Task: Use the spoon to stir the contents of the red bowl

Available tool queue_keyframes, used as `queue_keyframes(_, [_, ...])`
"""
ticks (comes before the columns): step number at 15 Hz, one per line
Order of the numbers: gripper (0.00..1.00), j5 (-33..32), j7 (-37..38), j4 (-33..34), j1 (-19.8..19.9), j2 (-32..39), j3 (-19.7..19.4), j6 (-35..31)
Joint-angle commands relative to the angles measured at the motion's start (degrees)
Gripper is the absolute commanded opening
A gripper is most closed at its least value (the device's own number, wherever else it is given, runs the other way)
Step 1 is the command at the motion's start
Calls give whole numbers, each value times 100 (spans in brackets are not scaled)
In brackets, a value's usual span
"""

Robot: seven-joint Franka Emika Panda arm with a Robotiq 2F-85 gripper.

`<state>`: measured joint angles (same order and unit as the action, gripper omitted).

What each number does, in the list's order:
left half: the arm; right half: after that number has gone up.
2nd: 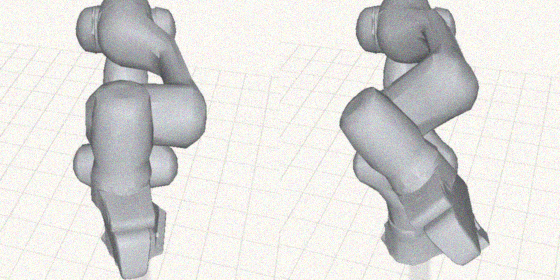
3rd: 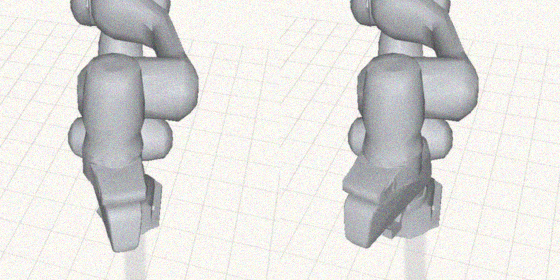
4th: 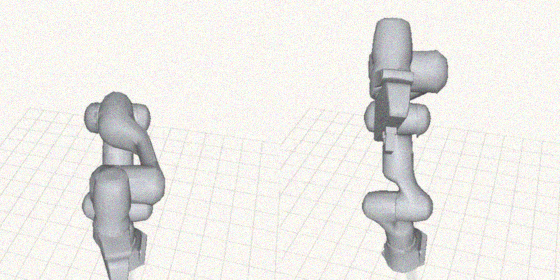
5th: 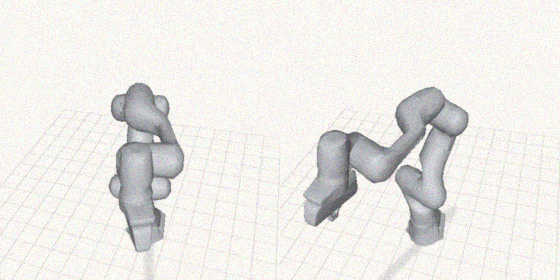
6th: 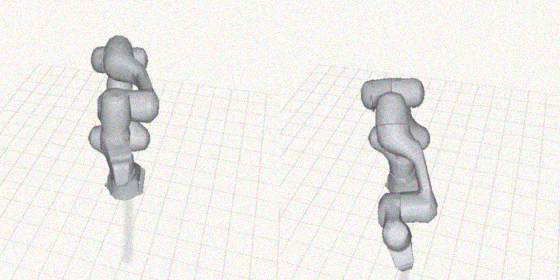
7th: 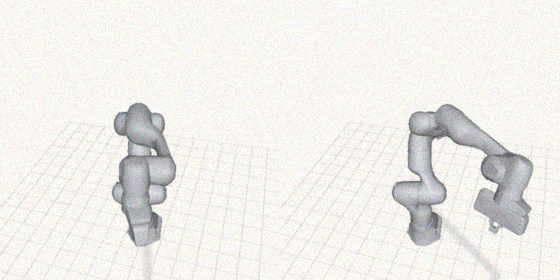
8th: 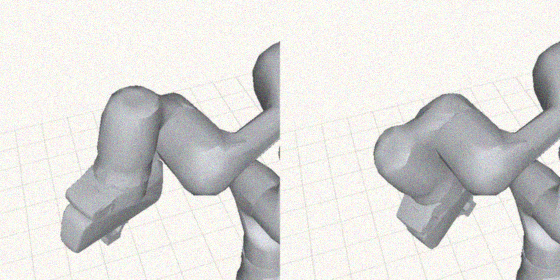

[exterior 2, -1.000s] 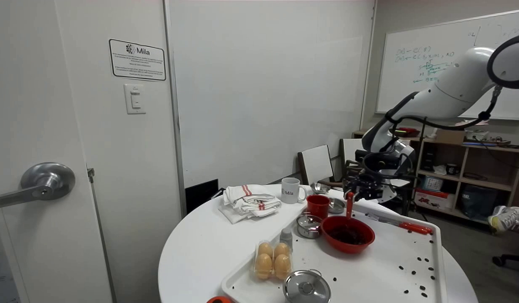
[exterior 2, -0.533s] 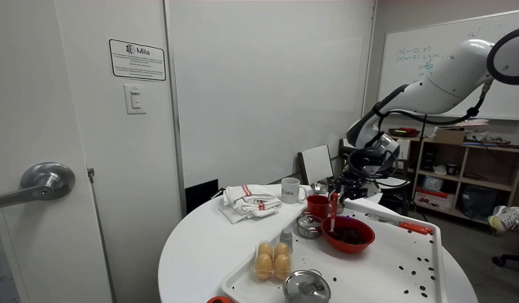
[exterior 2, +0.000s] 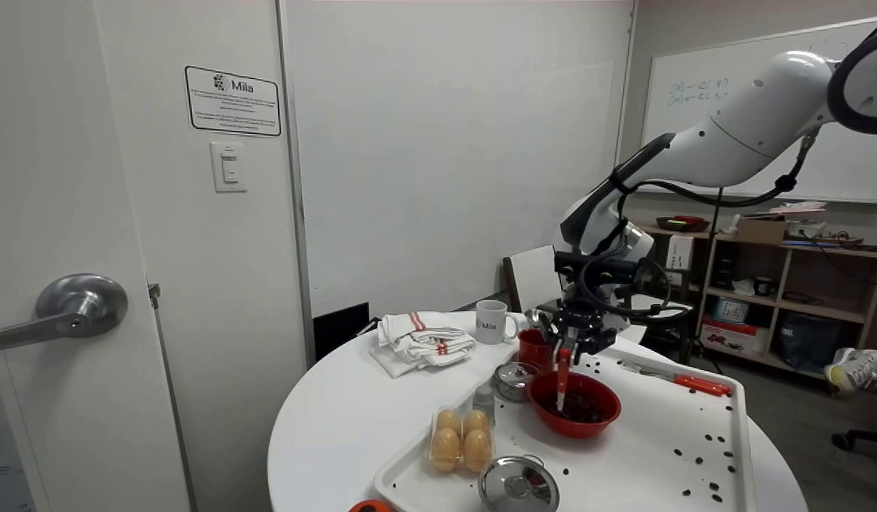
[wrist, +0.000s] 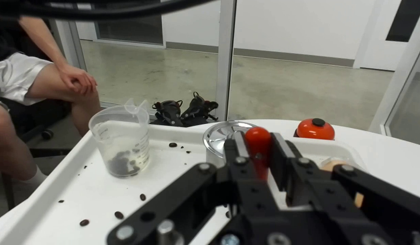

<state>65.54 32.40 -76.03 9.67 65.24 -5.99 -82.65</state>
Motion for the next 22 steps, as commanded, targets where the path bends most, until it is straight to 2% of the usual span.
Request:
queue_keyframes(1, [9, -224, -354, -456, 105, -253, -44, 99])
queue_keyframes(7, [9, -107, -1469, -1684, 421, -919, -258, -51])
queue_keyframes(13, [9, -33, -2103, -2706, 491, -1740, -524, -217])
queue_keyframes(16, [9, -1, -2090, -2862, 465, -1957, -552, -211])
queue_keyframes(22, [9, 13, -1810, -2701, 387, -2014, -523, -177])
